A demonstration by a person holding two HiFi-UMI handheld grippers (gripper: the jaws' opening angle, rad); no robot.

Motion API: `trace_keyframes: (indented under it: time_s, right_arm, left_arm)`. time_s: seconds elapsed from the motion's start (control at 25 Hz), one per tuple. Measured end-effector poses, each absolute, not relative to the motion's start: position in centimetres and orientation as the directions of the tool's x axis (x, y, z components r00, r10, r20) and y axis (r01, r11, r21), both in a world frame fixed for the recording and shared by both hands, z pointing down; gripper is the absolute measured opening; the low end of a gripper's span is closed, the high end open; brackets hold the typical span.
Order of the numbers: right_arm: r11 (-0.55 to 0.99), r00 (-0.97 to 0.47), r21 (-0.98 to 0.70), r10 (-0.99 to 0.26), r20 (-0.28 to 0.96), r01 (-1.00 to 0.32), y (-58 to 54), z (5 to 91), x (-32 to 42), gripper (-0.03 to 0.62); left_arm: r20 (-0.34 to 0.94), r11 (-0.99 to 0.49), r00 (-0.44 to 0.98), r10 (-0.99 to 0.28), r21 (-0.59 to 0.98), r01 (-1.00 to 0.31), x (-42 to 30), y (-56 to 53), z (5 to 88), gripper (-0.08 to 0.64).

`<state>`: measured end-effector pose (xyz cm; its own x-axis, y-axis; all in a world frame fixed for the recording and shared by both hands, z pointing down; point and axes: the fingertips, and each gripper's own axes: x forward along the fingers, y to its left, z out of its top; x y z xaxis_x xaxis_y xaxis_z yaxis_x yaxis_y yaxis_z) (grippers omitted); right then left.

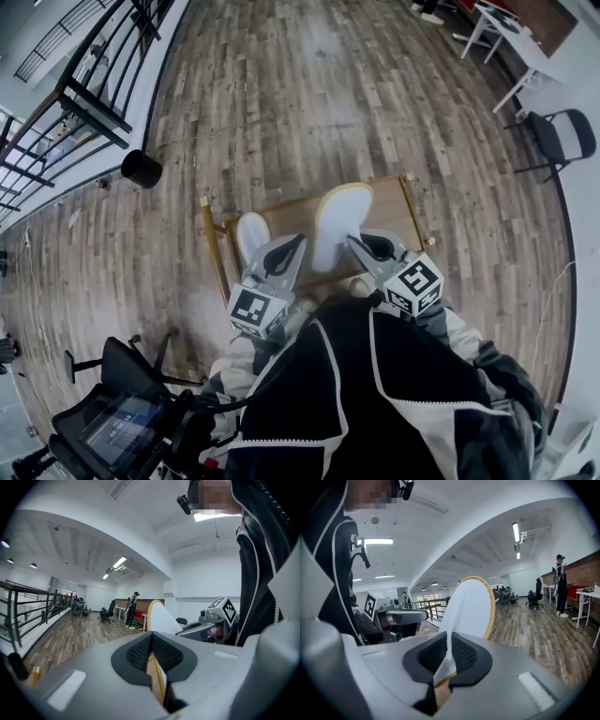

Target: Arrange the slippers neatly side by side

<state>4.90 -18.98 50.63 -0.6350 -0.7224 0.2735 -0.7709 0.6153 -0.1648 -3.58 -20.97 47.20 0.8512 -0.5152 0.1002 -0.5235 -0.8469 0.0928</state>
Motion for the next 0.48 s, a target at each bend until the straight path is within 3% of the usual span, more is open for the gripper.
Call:
trace_keyframes:
  time_s: [0.48]
  right_arm:
    - [0.631,-0.636,-0.143,-0.69,0.345,-0.763,-20.4,54.2,2.9,0.026]
  left_arm:
    - [0.114,-0.808,0.815,-0.568,0.114,-0.578,-6.6,-19.8,47.6,0.02]
